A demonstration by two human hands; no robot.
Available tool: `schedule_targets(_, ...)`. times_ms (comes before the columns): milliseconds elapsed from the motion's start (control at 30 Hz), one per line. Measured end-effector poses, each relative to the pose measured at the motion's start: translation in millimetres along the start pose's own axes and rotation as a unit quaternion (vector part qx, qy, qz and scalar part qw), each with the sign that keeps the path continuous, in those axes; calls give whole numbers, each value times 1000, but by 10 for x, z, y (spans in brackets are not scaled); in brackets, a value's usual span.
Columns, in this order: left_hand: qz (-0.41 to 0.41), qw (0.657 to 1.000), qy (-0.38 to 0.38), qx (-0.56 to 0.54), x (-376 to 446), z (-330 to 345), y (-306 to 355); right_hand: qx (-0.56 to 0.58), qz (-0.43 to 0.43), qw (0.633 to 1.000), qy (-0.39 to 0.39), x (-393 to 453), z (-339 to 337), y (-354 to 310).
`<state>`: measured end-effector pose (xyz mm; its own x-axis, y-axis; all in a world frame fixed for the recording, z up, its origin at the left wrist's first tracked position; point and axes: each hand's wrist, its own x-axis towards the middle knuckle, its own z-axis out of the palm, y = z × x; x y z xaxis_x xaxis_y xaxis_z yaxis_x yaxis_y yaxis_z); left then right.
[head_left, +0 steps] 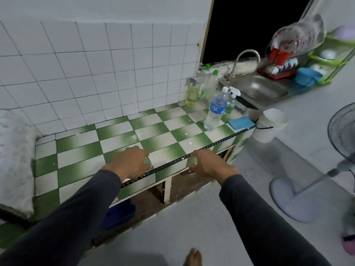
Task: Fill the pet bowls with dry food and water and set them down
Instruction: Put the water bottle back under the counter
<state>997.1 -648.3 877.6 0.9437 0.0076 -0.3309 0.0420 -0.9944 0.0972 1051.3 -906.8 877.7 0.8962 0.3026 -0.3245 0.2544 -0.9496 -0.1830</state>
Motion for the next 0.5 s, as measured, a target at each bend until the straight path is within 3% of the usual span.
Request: schedule_targets(500, 69, 997, -18, 3, 1659, -369, 1480, 12, 34, 999, -6, 789, -661, 1672)
